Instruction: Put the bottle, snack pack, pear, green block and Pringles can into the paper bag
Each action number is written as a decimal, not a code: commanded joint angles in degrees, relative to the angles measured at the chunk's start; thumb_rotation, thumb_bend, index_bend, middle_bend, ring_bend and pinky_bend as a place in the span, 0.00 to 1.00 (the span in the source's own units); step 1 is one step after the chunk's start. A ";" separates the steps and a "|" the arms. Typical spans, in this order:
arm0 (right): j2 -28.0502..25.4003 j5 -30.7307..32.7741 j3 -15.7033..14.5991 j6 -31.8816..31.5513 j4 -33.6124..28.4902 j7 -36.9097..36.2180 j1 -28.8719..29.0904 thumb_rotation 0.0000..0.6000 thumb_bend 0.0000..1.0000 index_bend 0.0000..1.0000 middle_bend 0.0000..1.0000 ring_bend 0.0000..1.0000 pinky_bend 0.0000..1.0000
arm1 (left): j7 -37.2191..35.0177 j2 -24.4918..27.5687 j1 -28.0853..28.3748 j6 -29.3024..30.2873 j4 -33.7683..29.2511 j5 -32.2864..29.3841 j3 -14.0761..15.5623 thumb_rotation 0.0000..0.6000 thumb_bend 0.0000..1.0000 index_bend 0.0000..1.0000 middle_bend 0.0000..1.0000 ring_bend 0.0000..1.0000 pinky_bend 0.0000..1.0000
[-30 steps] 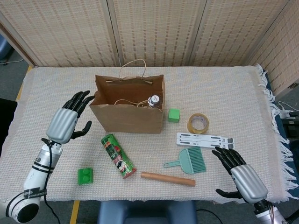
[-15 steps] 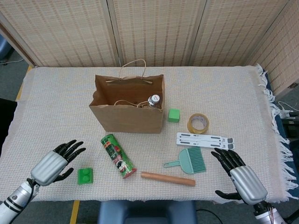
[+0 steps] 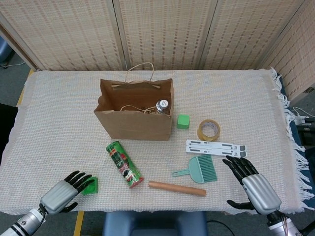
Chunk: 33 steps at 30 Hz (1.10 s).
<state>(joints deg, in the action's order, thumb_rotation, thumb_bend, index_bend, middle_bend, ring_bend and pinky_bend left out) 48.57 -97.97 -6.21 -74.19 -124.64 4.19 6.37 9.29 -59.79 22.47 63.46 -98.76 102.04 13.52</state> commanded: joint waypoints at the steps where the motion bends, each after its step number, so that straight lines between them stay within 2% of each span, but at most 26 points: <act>1: 0.03 0.06 0.06 -0.03 -0.02 0.03 0.02 1.00 0.00 0.00 0.00 0.00 0.00 | 1.36 -1.27 0.15 -1.74 -0.34 -1.80 -0.88 1.00 0.34 0.00 0.00 0.00 0.05; 12: 0.08 0.32 0.12 0.07 -0.02 0.09 0.09 1.00 0.00 0.00 0.00 0.00 0.00 | 4.27 -4.91 1.25 -5.79 -0.21 -6.39 -3.38 1.00 0.34 0.00 0.00 0.00 0.05; 22: -0.02 0.29 0.13 0.04 0.16 -0.25 0.15 1.00 0.00 0.00 0.00 0.00 0.00 | 6.11 -7.66 1.43 -8.31 2.69 -10.33 -4.24 1.00 0.35 0.00 0.00 0.00 0.07; 28: -0.01 0.31 0.14 -0.04 0.11 -0.15 0.12 1.00 0.00 0.00 0.00 0.00 0.00 | 5.57 -9.15 0.93 -8.14 5.00 -10.98 -4.06 1.00 0.36 0.00 0.00 0.00 0.12; 31: -0.04 0.28 0.16 -0.17 0.07 -0.19 0.08 1.00 0.00 0.00 0.00 0.00 0.00 | 4.49 -9.87 0.31 -7.14 6.34 -10.81 -3.89 1.00 0.42 0.09 0.06 0.04 0.24; 33: -0.05 0.30 0.15 -0.17 0.08 -0.18 0.07 1.00 0.00 0.00 0.00 0.00 0.00 | 4.23 -10.17 -0.03 -6.47 7.12 -10.52 -3.75 1.00 0.49 0.25 0.18 0.16 0.37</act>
<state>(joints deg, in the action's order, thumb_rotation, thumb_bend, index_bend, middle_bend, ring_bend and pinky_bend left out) 48.52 -97.66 -6.06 -74.35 -124.56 4.01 6.45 13.81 -69.68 22.71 56.62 -92.01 91.35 9.64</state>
